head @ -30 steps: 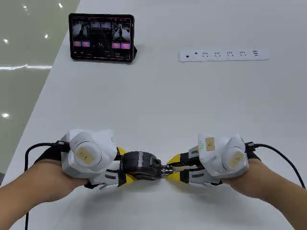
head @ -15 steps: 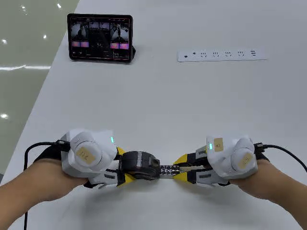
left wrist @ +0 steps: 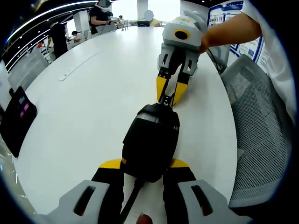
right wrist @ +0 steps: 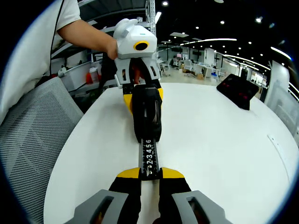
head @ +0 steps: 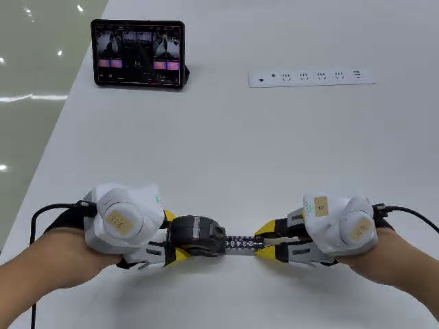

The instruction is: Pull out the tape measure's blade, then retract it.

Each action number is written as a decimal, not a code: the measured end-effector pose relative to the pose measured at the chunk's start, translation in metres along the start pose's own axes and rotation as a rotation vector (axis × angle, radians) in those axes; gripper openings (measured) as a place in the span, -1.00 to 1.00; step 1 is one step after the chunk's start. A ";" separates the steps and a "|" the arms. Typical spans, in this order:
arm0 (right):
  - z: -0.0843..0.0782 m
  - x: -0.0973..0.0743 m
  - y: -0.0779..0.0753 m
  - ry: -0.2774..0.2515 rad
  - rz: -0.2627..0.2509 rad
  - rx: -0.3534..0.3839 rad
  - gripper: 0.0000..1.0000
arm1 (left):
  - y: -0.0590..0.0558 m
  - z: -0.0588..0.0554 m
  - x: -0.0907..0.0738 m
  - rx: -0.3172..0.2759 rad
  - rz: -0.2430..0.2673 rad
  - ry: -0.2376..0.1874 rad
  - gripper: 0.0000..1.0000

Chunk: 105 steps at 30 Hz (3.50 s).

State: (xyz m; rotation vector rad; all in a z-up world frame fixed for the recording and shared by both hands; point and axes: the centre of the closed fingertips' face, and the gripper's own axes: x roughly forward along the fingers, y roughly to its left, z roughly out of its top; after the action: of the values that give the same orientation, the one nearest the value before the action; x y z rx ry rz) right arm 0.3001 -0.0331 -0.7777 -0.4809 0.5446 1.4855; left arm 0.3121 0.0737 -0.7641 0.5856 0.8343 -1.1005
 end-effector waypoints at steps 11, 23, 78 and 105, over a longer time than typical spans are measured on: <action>-0.006 -0.009 0.001 0.008 -0.008 0.009 -0.80 | 0.000 0.000 0.000 0.007 0.005 0.001 -0.46; -0.011 -0.015 0.002 0.014 -0.010 0.008 -0.80 | -0.001 0.000 0.000 0.008 0.003 0.006 -0.46; -0.058 -0.077 -0.006 0.121 -0.030 -0.016 -0.81 | -0.001 0.000 0.000 0.008 0.008 0.019 -0.46; -0.079 -0.101 -0.007 0.156 -0.051 0.017 -0.81 | 0.000 0.000 0.000 0.005 0.011 0.019 -0.46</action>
State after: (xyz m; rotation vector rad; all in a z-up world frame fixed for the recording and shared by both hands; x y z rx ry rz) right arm 0.3027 -0.1614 -0.7783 -0.5965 0.6626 1.4005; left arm 0.3120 0.0734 -0.7644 0.6048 0.8445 -1.0888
